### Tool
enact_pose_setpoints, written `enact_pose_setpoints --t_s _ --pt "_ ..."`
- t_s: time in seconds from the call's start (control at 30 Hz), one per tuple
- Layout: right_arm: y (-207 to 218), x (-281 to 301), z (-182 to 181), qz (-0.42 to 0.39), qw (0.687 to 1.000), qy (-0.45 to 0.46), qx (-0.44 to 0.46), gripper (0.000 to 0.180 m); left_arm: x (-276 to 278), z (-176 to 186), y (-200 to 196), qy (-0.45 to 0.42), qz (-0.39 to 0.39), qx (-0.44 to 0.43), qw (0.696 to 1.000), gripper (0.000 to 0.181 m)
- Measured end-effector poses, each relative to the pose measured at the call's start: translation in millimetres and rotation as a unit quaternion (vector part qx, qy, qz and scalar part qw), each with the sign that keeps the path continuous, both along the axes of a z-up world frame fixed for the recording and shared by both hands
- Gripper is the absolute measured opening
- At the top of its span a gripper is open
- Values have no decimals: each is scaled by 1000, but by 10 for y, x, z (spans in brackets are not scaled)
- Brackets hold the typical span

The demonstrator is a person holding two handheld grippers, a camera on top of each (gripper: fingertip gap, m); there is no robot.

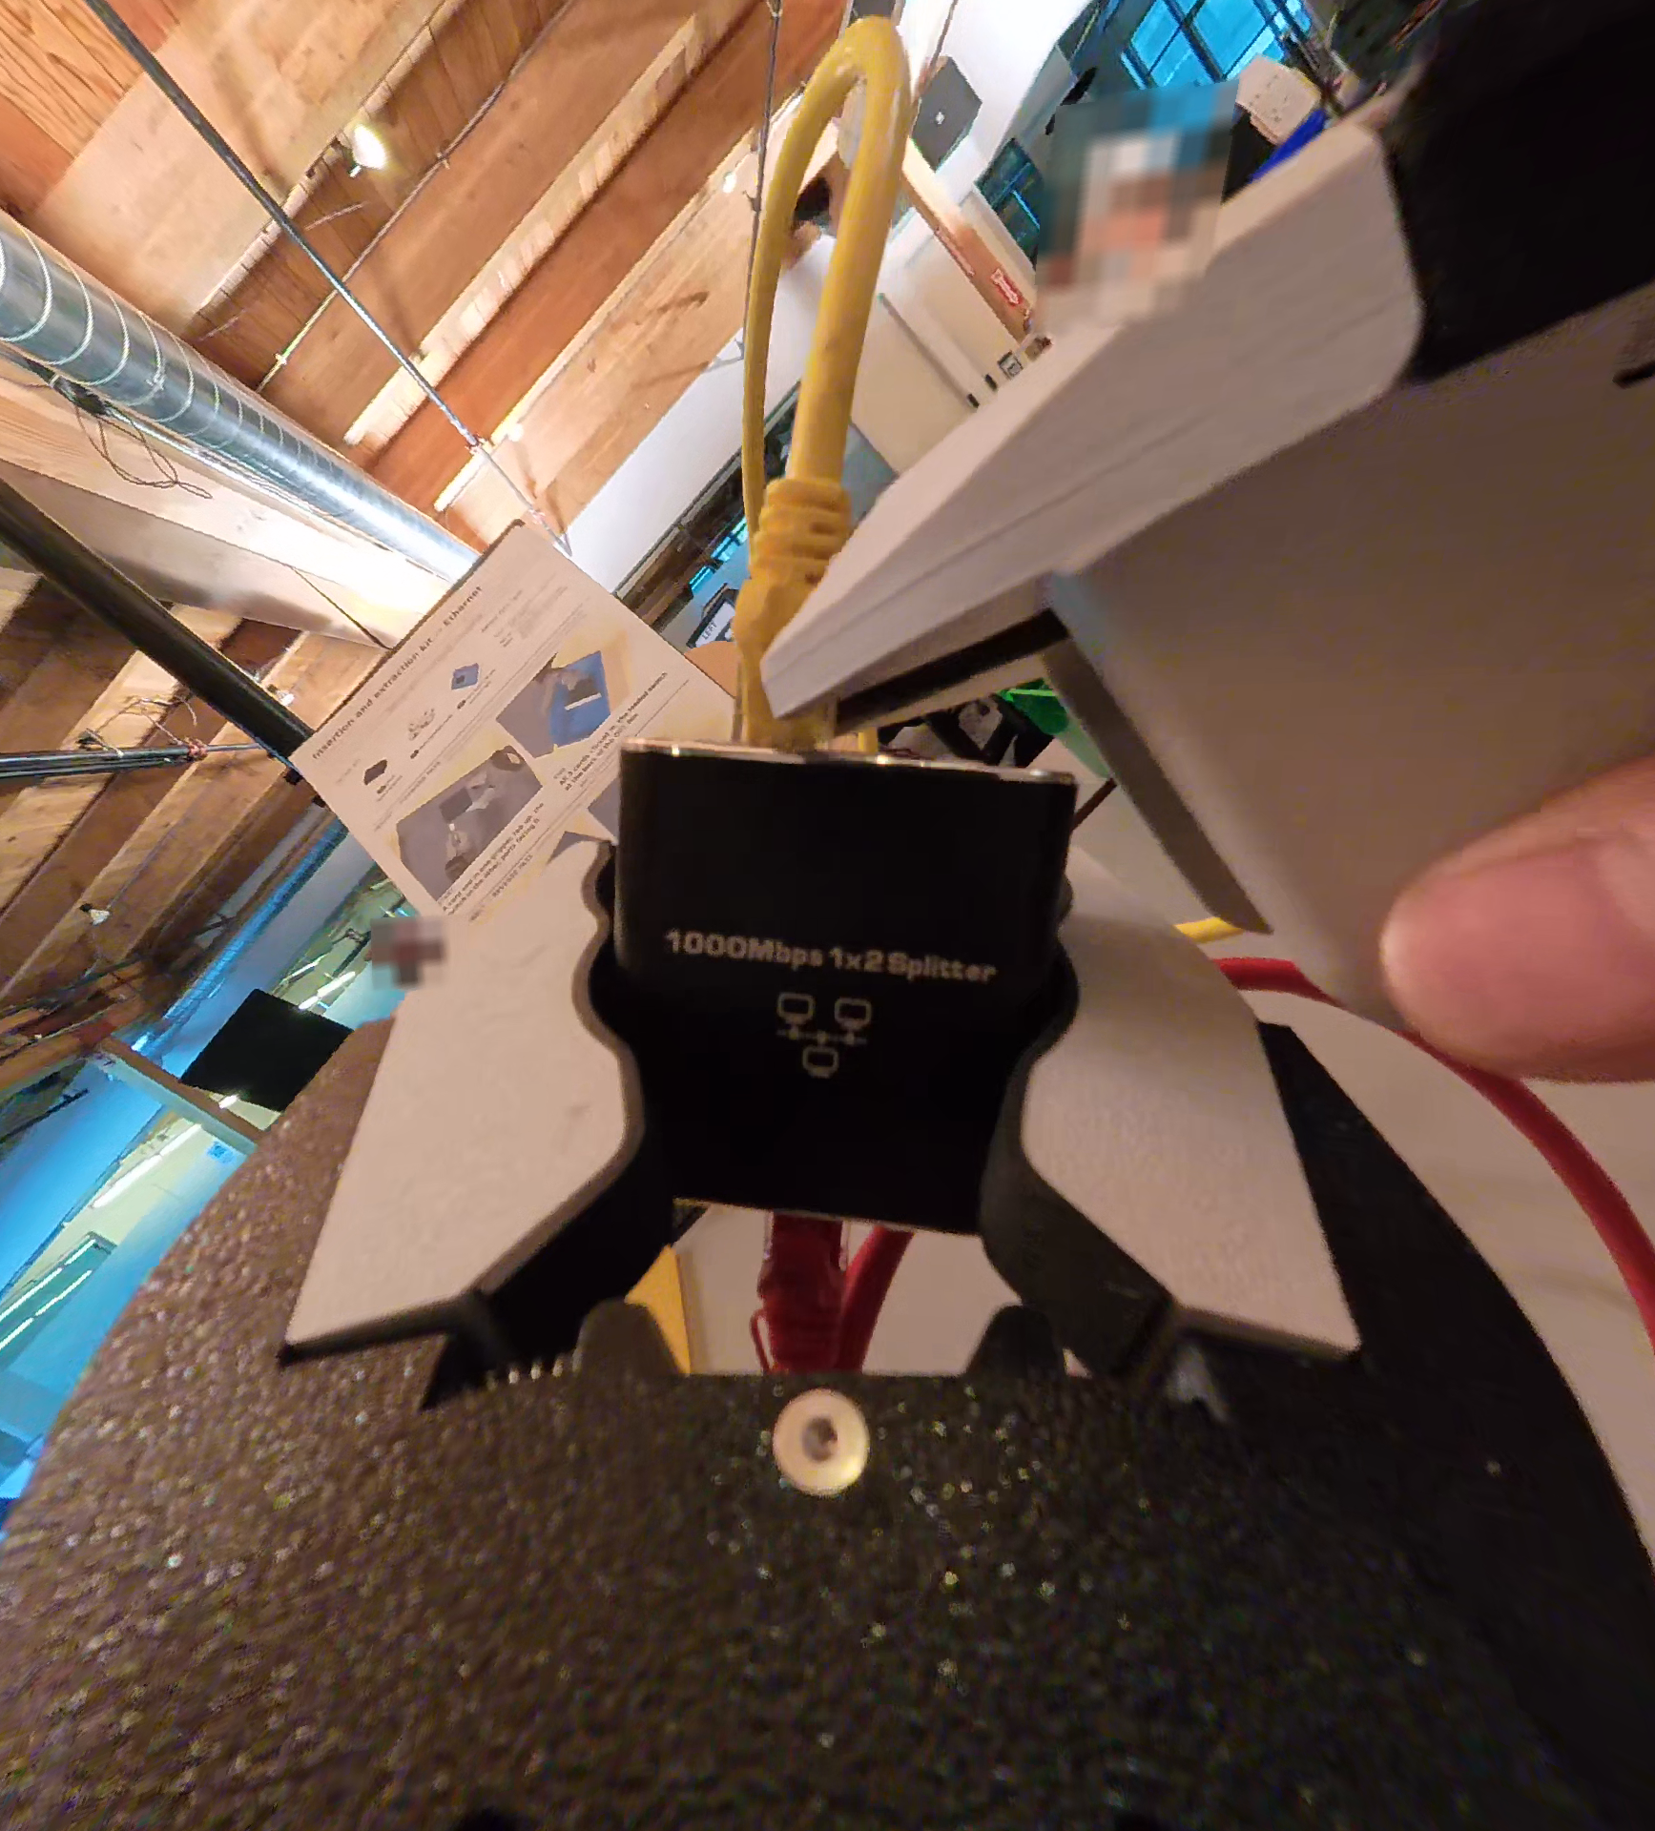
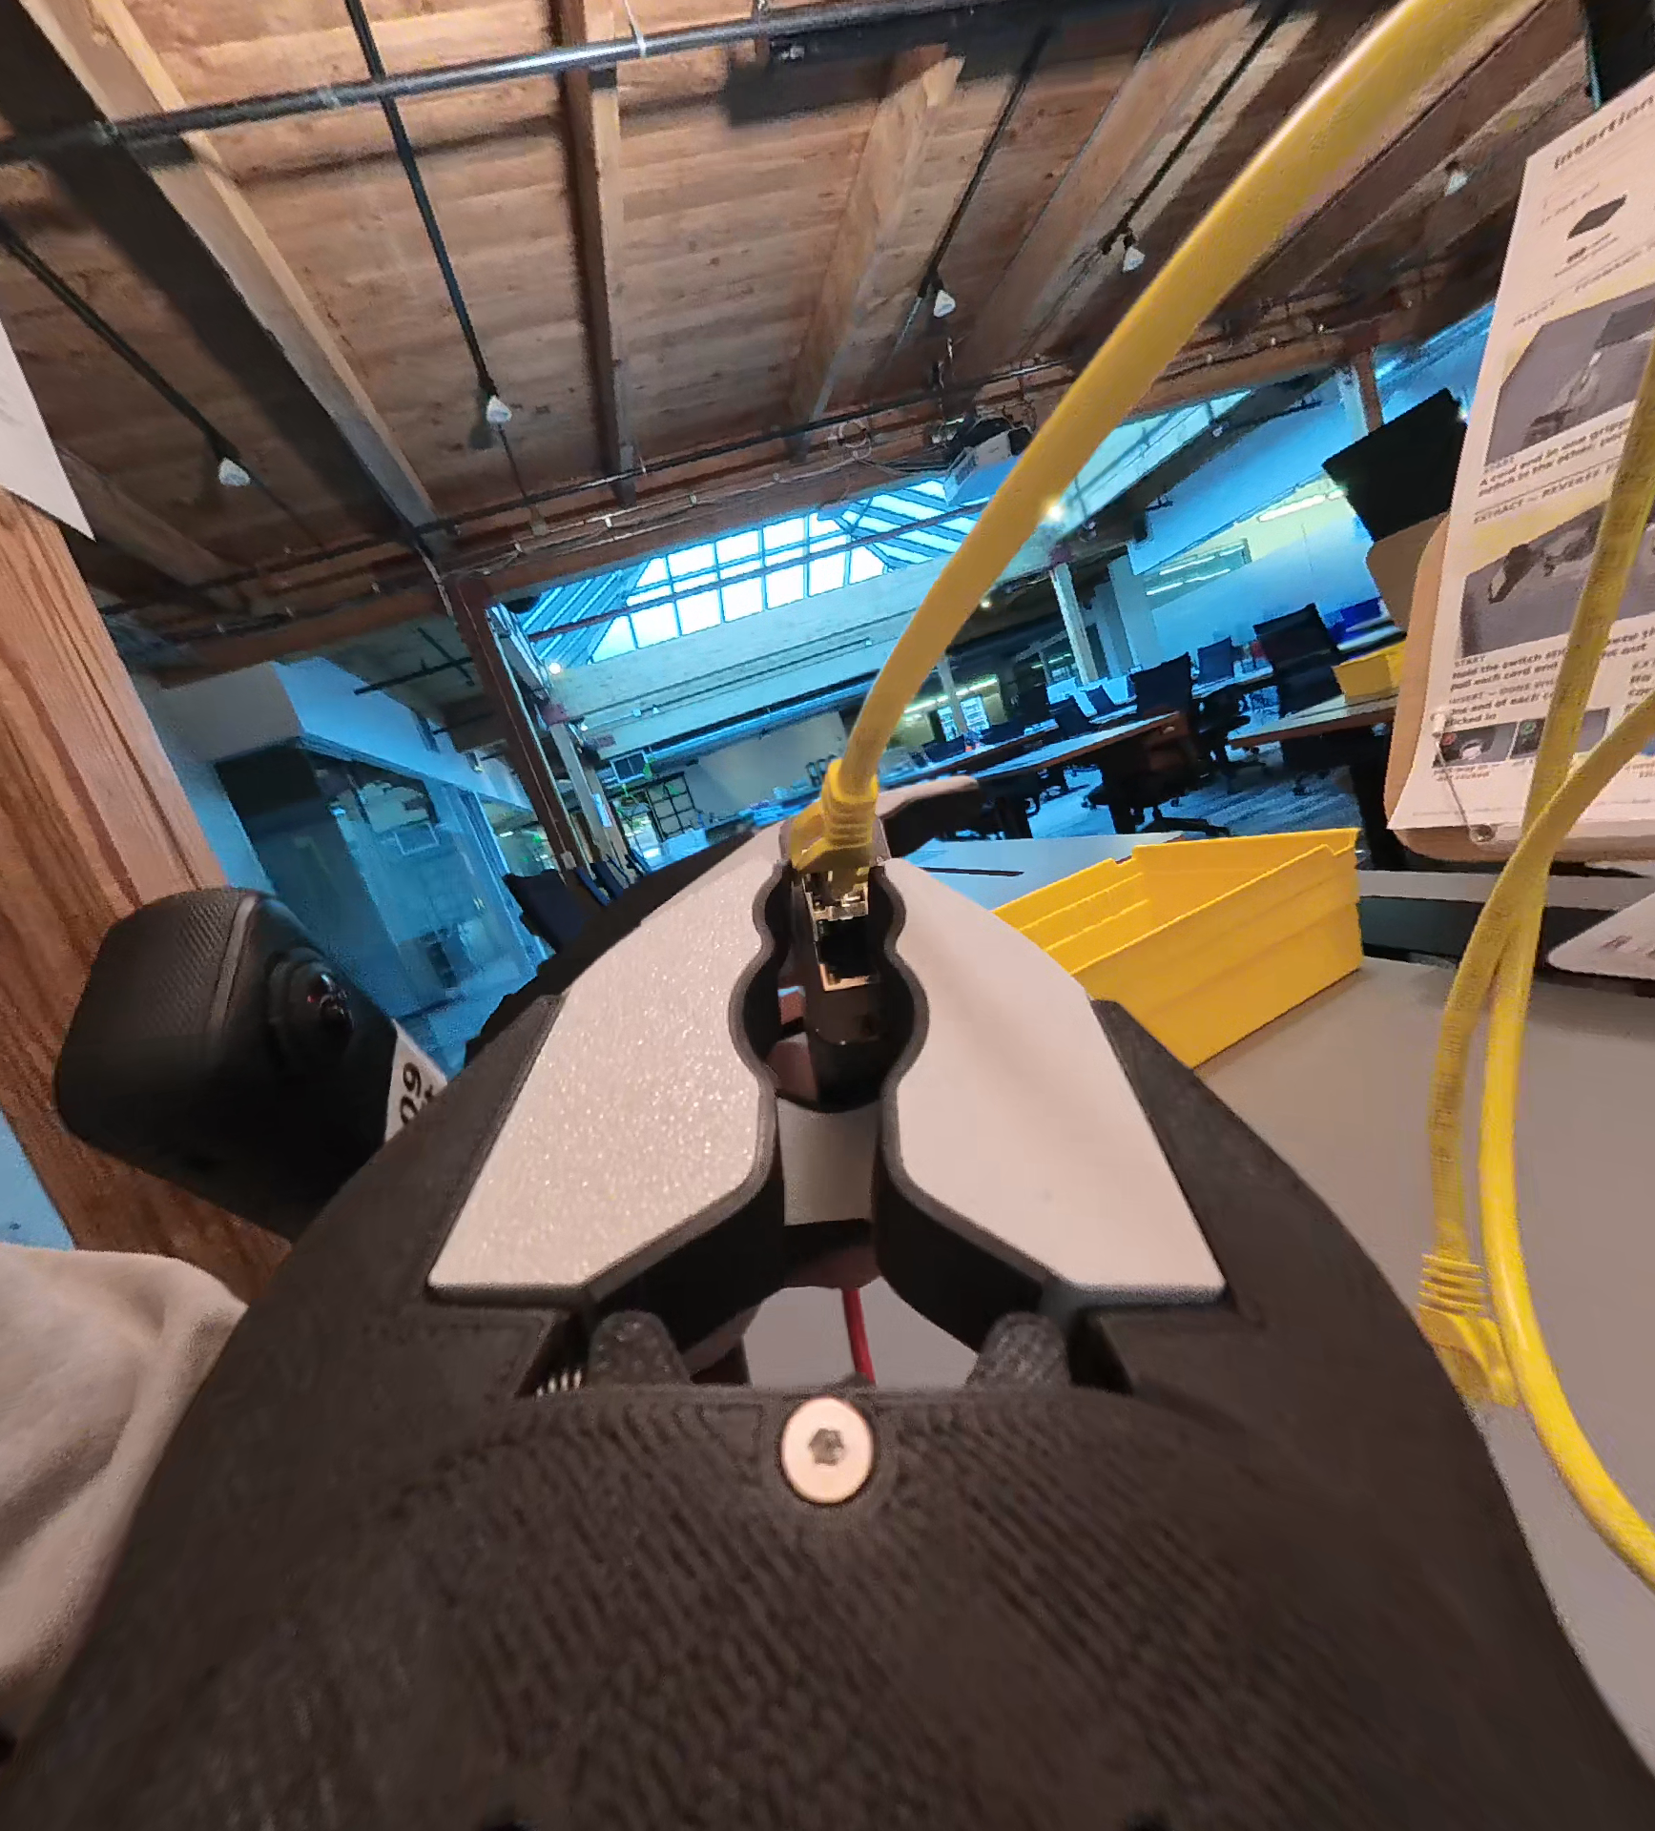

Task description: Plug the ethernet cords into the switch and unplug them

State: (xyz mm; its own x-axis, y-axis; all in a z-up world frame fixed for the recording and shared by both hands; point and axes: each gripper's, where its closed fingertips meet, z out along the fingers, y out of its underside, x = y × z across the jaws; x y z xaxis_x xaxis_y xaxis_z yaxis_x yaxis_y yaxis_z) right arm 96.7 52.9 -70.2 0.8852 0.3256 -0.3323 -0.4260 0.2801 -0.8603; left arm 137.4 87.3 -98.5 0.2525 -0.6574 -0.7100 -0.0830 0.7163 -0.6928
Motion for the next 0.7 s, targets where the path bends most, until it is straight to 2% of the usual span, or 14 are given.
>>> enact_pose_setpoints --t_s 0.13,0.33,0.7 --pt "6 -10 -20 18 1000 20 2 15 -25 -4 19 -1 14 22 1000 78" --pt "-16 -27 -25 7 1000 -5 17 14 -61 36 19 -6 33 63 997 78" --pt "-18 -14 -43 -8 1000 -15 10 15 -55 23 -3 -6 29 61 998 78"
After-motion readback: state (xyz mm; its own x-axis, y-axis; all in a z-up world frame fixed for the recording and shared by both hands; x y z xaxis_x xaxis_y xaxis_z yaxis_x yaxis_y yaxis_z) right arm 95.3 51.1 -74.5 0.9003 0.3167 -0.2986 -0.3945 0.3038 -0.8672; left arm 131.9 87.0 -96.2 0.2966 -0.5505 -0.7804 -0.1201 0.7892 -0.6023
